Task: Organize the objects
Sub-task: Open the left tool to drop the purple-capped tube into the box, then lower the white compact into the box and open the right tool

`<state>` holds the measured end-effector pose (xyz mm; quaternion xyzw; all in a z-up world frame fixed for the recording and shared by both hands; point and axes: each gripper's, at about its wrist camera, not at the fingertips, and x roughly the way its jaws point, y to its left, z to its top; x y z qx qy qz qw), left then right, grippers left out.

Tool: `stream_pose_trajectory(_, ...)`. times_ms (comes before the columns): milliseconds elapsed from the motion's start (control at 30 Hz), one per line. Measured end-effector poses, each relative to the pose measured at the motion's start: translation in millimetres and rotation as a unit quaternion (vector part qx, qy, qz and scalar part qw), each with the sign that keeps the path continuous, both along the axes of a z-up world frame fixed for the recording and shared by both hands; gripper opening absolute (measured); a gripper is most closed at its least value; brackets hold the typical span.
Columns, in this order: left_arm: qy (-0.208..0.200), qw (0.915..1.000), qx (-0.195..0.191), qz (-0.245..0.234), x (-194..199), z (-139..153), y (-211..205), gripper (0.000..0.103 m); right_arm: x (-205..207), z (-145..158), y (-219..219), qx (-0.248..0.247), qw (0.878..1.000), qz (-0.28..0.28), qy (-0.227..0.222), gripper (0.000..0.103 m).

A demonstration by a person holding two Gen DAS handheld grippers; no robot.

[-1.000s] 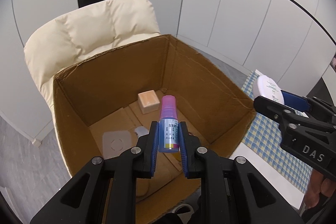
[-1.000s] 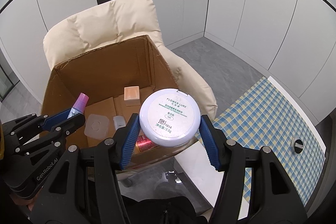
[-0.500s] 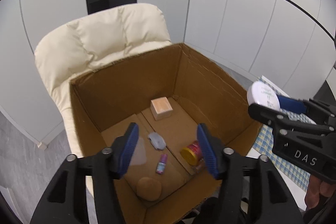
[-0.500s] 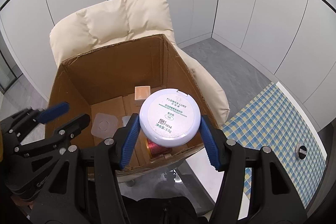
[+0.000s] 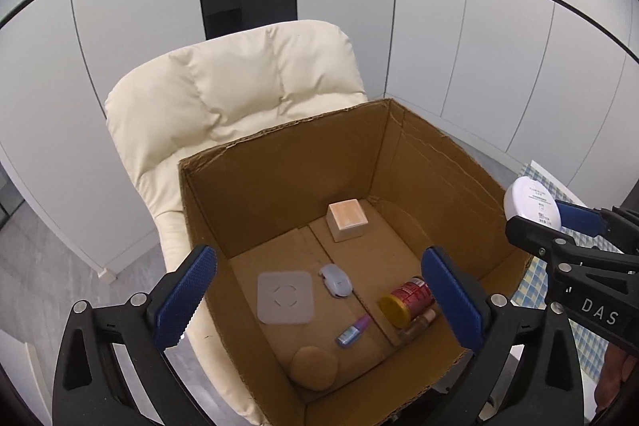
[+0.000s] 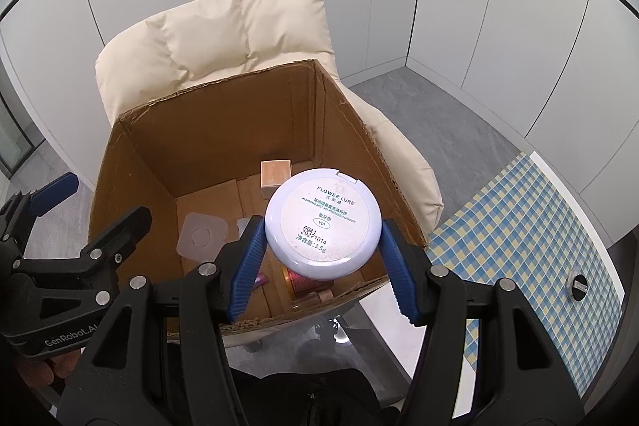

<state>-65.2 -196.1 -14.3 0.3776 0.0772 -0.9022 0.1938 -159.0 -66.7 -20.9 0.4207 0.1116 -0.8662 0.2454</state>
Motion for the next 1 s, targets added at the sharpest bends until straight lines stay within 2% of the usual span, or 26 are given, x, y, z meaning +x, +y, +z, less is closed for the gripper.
stream_pose_trajectory(733,-0.008,0.9998,0.009,0.016,9,-5,-16,0.103,0,-2,-17,0.001,1.000,0.010,-0.004,0.061)
stream_pose_trajectory(867,-0.007,0.9998,0.010,0.017,10,-5,-17,0.103,1,-1,-18,0.002,1.000,0.010,0.003,0.074)
stream_pose_trajectory(1000,-0.009,0.9998,0.010,0.017,9,-6,-18,0.103,-1,-2,-17,0.002,1.000,0.006,0.001,0.077)
